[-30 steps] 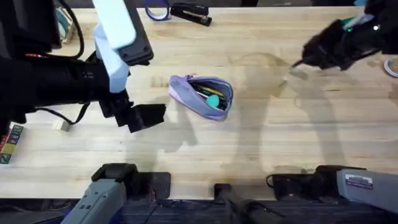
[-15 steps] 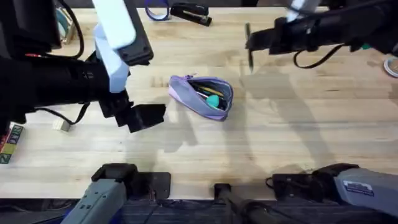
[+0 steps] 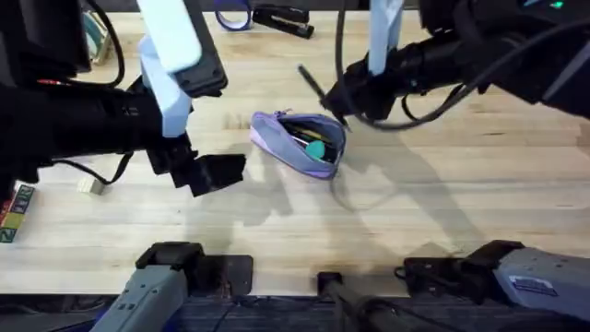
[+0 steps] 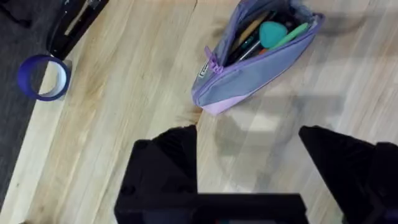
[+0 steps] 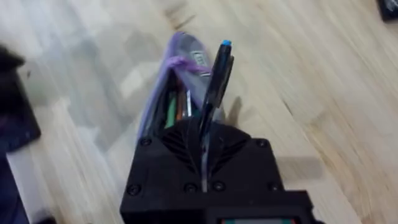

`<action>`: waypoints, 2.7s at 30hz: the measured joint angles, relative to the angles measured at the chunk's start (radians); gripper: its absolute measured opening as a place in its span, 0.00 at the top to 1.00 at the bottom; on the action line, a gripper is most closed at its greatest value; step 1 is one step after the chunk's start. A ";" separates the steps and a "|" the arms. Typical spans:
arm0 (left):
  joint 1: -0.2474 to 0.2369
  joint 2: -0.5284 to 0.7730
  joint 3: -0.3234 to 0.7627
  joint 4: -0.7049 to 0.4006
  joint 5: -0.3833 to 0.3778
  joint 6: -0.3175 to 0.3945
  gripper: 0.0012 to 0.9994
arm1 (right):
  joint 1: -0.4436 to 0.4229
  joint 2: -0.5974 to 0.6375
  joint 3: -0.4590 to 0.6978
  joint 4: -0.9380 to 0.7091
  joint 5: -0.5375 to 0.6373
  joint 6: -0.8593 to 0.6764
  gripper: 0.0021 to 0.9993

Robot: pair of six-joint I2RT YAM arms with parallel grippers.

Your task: Unzip the bag, pick up the pens from the table one at a time and place them inside, then zip the bag closed.

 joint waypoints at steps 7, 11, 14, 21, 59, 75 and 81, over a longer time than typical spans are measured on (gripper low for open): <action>0.000 0.000 0.000 0.000 0.000 0.000 0.01 | 0.035 0.000 0.000 -0.126 0.001 -0.127 0.97; 0.000 0.000 0.000 0.000 0.000 0.000 0.01 | 0.035 0.007 0.000 -0.148 0.001 -0.157 0.97; 0.000 0.000 0.000 0.000 0.000 0.000 0.01 | 0.042 0.025 0.000 -0.138 0.001 -0.167 0.97; 0.000 0.000 0.000 0.000 0.000 0.000 0.01 | 0.086 0.089 0.000 -0.134 0.001 -0.174 0.97; 0.000 0.000 0.000 0.000 0.000 0.000 0.01 | 0.115 0.241 0.001 0.039 0.001 -0.177 0.34; 0.000 0.000 0.000 0.000 0.000 0.000 0.01 | 0.119 0.241 0.001 0.037 0.001 -0.178 0.00; 0.000 0.000 0.000 0.000 0.000 0.000 0.01 | 0.119 0.241 0.001 0.037 0.001 -0.177 0.00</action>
